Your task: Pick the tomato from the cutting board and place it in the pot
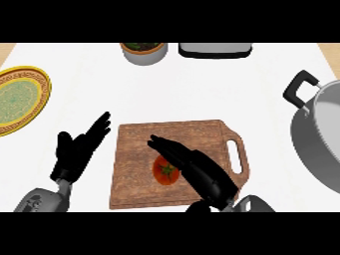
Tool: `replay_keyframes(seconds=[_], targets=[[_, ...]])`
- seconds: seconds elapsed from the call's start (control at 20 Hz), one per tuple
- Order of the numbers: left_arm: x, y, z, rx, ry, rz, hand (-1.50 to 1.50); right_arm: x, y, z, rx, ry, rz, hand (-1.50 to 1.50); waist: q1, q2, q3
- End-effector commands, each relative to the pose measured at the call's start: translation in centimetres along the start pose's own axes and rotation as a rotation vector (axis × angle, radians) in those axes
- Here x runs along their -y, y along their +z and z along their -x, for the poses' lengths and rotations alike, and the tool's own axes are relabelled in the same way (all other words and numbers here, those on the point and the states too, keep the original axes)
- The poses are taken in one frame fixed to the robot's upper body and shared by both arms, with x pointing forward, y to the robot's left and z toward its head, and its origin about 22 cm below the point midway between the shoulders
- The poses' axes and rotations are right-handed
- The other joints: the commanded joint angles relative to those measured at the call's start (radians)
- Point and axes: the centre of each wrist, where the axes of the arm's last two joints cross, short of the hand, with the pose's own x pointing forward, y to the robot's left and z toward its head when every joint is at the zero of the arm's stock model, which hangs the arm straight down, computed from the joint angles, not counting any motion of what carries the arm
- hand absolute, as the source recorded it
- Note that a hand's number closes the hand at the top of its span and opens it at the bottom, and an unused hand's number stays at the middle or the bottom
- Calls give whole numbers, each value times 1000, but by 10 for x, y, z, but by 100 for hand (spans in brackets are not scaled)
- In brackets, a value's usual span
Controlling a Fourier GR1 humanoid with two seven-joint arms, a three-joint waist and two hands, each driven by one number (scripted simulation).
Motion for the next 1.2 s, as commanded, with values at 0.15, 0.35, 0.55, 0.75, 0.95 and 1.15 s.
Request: replay_keyframes(seconds=[0.15, 0.35, 0.55, 0.75, 0.95, 1.15], targets=[[-1, 11, 16, -5, -8, -3, 0, 12, -18, 50, -15, 25, 34, -150, -2, -1, 0], [14, 10, -9, 0, 3, -16, 0, 20, 4, 58, 20, 20, 81, -150, -6, -2, 1], [0, -5, 23, -5, 6, -6, 0, 13, -9, 74, 48, -50, 41, -150, -7, 0, 0], [30, -1, 9, -13, -5, -10, 0, 27, -8, 87, 120, -183, -7, -150, -4, 0, 1], [-3, 5, 3, 1, 5, 11, 0, 8, -4, 104, 156, -292, -16, -150, -4, 0, 1], [-2, 4, 13, 11, 14, 12, 0, -11, -23, 107, 130, -364, -52, -150, -3, 0, 0]])
